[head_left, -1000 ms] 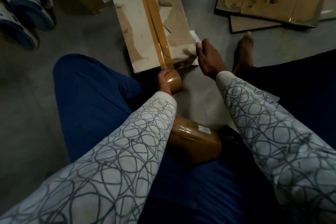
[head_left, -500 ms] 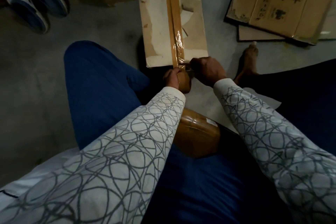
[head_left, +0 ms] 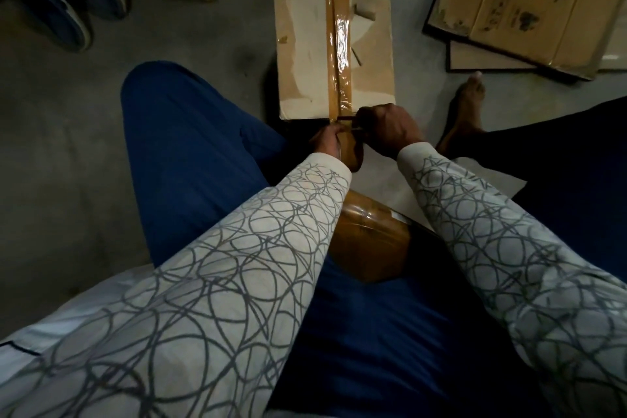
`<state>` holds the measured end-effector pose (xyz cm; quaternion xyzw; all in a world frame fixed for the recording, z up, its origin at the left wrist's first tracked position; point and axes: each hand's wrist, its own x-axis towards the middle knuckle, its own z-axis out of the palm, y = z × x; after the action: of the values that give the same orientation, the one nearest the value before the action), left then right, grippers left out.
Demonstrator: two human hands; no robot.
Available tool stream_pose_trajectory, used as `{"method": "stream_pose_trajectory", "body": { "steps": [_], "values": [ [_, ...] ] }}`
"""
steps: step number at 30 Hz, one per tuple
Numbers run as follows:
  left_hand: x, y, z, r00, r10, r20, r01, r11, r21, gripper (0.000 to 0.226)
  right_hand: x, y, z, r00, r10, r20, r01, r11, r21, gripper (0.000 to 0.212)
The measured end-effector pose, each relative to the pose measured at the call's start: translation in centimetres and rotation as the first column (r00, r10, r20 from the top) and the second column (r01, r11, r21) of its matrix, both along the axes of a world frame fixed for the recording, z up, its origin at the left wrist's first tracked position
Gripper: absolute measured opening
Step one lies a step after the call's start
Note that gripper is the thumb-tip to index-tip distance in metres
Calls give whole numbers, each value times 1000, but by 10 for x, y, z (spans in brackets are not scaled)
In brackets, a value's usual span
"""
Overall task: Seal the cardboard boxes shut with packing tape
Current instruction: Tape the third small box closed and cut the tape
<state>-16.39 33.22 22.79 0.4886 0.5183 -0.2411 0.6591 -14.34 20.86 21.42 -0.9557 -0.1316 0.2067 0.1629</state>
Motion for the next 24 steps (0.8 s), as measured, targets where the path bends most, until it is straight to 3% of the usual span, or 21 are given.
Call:
{"method": "stream_pose_trajectory", "body": {
  "steps": [4,12,14,16,18,20,23,24],
  "values": [
    [1,0,1,1000,11,-21,-10,1000,21,7,-1,-1,-2,1000,-22,-13,22,1000,13,20],
    [0,-1,4,999,-47,9,47,998,52,40,-1,1,0,1000,12,-21,-14,997,-74,26],
    [-3,0,7,997,-76,-23,77,995,56,32,-1,1,-2,999,14,-29,-18,991,-135,31],
    [-4,2,1,995,-77,-64,79,996,43,10,-5,-2,-6,997,-8,-82,-9,978,-209,36],
    [-3,4,-1,992,-107,-60,111,991,72,26,-12,-9,-13,987,-50,-153,10,968,-252,43],
    [-1,3,-12,992,-129,-12,130,980,151,26,-18,-18,-17,979,-90,-184,38,961,-273,45],
    [-1,-1,-43,982,-183,50,158,934,321,7,-18,-24,-15,971,-128,-202,63,952,-300,42],
    [0,-1,-67,973,-229,40,198,908,369,18,-17,-24,-13,970,-140,-200,74,948,-308,42]
  ]
}}
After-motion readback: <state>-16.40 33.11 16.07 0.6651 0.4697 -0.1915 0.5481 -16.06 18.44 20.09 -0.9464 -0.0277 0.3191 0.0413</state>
